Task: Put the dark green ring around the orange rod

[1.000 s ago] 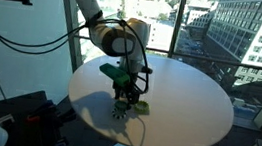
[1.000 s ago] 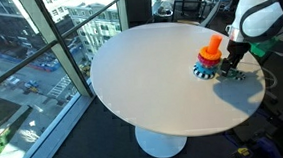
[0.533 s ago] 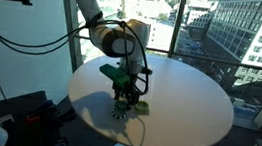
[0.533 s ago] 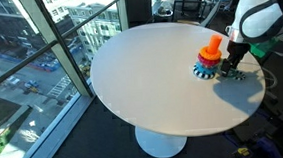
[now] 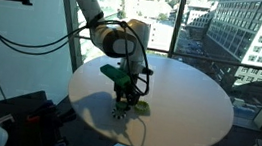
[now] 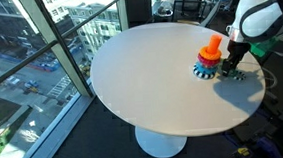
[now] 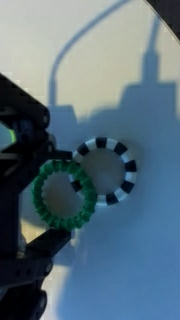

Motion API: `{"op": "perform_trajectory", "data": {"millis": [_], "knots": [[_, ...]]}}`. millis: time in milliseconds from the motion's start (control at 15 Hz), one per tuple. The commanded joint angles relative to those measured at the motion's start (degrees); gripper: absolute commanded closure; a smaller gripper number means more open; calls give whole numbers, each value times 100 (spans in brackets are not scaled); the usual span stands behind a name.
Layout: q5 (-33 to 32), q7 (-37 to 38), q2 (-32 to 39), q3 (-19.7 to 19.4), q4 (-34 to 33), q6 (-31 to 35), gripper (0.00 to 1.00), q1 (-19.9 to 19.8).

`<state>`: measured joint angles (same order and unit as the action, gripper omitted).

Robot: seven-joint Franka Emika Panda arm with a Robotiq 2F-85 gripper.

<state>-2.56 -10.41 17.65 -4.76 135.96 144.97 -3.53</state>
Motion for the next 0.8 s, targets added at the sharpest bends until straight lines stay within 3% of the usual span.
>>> {"op": "perform_trajectory", "data": {"millis": [0,733], "knots": [[-45,44,-285,24,33,-104,55,-101],[-61,373,-1661,-36,148,-542,55,-109]]}}
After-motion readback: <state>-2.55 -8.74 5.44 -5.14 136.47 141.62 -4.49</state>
